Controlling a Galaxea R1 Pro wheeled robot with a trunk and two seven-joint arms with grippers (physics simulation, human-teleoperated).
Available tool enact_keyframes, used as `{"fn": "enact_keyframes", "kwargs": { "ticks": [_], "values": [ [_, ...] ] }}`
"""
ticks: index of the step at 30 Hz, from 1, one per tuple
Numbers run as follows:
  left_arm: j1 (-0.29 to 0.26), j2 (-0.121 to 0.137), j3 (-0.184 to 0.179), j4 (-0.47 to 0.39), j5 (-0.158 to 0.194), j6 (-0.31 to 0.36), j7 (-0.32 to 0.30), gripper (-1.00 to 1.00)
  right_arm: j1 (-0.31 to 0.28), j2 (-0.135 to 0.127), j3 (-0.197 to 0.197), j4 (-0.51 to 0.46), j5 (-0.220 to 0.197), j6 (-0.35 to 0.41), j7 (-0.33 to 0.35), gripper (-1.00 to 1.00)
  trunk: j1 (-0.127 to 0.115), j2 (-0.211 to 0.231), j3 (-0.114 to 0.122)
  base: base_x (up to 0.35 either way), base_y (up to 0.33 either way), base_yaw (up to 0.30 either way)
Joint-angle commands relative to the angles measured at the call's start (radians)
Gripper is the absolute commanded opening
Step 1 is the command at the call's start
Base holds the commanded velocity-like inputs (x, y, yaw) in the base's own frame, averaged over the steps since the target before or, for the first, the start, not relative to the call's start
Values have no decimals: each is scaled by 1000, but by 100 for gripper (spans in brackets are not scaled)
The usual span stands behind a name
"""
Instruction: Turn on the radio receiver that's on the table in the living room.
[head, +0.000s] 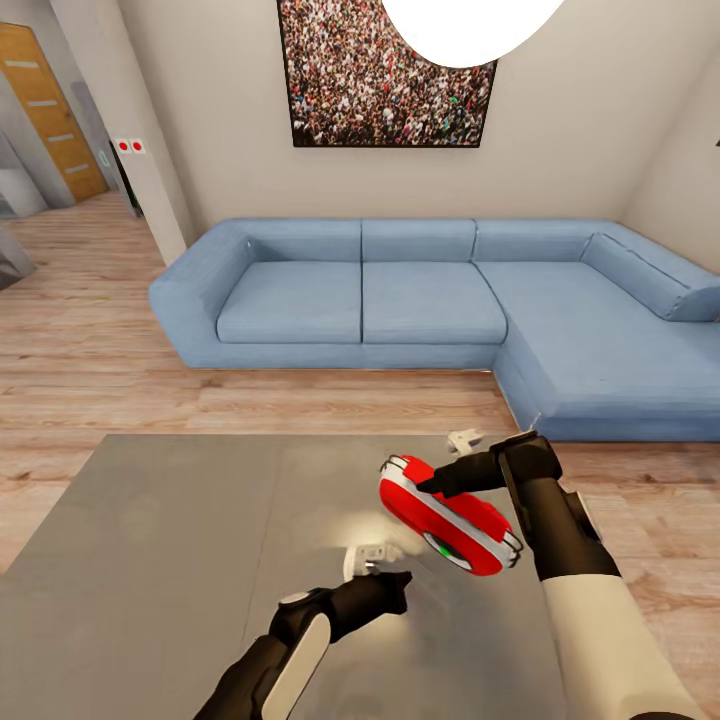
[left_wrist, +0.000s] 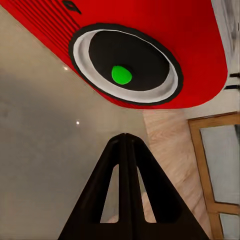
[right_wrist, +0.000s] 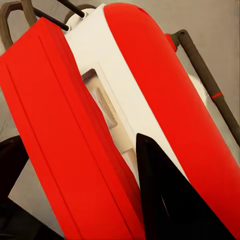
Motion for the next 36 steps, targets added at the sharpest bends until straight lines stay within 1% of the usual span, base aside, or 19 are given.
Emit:
{"fn": "enact_keyframes", "kwargs": {
  "ticks": [1,2,4,7,10,11,14,18,20,21,23,26,29,30,31,36],
  "values": [
    [0,0,-3,0,-1,-1,-20,-100,0,0,-1,0,-5,4,-5,-100,0,0,0,0,0,0],
    [1,0,-3,-1,-5,-2,-52,-100,0,-1,-2,0,-5,4,-9,-100,0,0,0,0,0,0],
    [1,3,-3,-1,-10,-3,-77,-100,0,-4,-3,0,-4,4,-11,-100,0,0,0,0,0,0],
    [1,17,-2,-1,-16,-4,-104,-100,0,-26,-4,0,-6,4,-12,-100,0,0,0,0,0,0],
    [1,44,-2,-2,-17,-9,-116,-100,0,-44,-4,1,-8,4,-12,-100,0,0,0,0,0,0],
    [1,61,-1,-2,-17,-14,-130,-100,0,-49,-4,2,-10,4,-13,-100,0,0,0,0,0,0],
    [1,65,-2,-2,-17,-17,-144,-100,0,-50,-5,17,-12,4,-14,-100,0,0,0,0,0,0],
    [2,68,-3,-2,-17,-18,-151,-100,0,-51,-12,102,-14,4,-24,-100,0,0,0,0,0,0],
    [2,72,-3,-2,-18,-19,-153,-100,0,-51,-39,161,-15,4,-26,-100,0,0,0,0,0,0],
    [2,79,-4,-2,-18,-20,-154,-100,-1,-52,-86,211,-15,4,-26,-100,0,0,0,0,0,0],
    [2,90,-5,-2,-18,-22,-156,-100,-1,-58,-103,227,-17,4,-26,-100,0,0,0,0,0,0],
    [2,103,-5,-2,-20,-35,-181,-100,-1,-69,-111,236,-19,4,-26,-100,0,0,0,0,0,0],
    [2,127,-5,0,-37,-65,-227,-100,-2,-74,-114,240,-20,4,-25,-100,0,0,0,0,0,0],
    [2,144,-5,4,-56,-75,-250,-100,-1,-75,-114,242,-21,4,-25,-100,0,0,0,0,0,0],
    [2,150,-5,6,-66,-78,-256,-100,-1,-75,-115,242,-21,4,-26,-100,0,0,0,0,0,0],
    [2,160,-4,11,-100,-83,-266,-100,-1,-74,-116,242,-21,4,-26,-100,0,0,0,0,0,0]
  ]
}}
